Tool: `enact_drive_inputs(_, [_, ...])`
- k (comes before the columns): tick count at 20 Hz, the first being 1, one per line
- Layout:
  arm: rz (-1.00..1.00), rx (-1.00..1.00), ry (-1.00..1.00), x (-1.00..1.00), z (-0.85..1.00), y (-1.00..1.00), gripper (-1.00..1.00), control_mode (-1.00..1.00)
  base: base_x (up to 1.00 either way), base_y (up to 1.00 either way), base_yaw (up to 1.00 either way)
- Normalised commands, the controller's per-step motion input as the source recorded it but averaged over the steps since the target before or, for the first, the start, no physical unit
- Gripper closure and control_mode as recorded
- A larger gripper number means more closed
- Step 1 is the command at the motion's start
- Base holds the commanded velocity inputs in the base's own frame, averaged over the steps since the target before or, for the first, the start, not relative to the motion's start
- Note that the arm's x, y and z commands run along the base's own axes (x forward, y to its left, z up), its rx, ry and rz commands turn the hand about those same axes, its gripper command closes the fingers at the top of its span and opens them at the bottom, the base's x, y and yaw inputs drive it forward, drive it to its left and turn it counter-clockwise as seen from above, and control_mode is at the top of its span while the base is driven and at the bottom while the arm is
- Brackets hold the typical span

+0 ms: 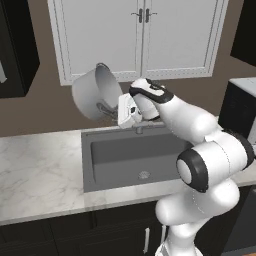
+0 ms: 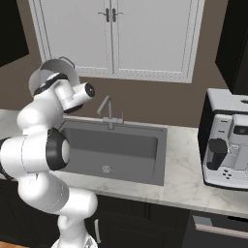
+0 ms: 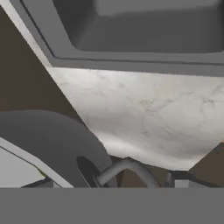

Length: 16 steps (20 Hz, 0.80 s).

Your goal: Dump the lime from the pot into the sink. Then turn on the water and wash the lime. Then turn off the water and put the lime back in the pot.

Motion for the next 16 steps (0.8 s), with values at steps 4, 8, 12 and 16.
enact_drive_inputs(4, [-0.11, 0.31, 0.2, 0.0, 0.43, 0.0, 1.0, -1.0, 0.0, 0.0, 0.0])
enact_drive_inputs(8, [-0.12, 0.26, 0.25, 0.09, 0.41, 0.0, 1.0, -1.0, 0.0, 0.0, 0.0])
enact_drive_inputs(12, [-0.11, 0.2, 0.34, 0.26, 0.13, 0.0, 1.0, -1.0, 0.0, 0.0, 0.0])
enact_drive_inputs(16, [-0.07, 0.14, 0.38, 0.25, 0.0, 0.1, 1.0, -1.0, 0.0, 0.0, 0.0])
